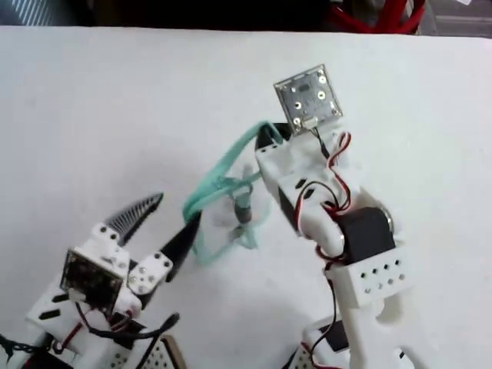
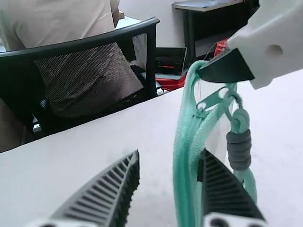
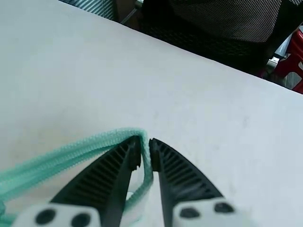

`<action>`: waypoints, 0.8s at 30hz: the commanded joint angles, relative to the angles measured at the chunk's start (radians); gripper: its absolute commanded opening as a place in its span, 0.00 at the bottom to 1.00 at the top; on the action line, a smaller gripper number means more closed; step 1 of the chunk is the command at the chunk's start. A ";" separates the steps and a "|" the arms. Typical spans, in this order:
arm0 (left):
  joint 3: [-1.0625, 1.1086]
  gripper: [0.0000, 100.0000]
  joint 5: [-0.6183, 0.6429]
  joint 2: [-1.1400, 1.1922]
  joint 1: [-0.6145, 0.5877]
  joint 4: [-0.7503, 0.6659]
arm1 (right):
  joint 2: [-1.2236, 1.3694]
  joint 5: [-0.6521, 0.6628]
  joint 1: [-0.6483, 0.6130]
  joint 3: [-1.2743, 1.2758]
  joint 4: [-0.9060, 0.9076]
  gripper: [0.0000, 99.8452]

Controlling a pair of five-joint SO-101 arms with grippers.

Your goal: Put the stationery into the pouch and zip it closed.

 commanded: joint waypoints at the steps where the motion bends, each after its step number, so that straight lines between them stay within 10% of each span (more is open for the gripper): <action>1: -0.074 0.21 0.003 -0.004 -0.012 0.015 | 0.018 -0.003 -0.028 0.071 0.012 0.02; 24: 0.353 0.21 -0.026 -0.004 0.021 -0.229 | 0.018 -0.005 -0.028 0.071 0.012 0.02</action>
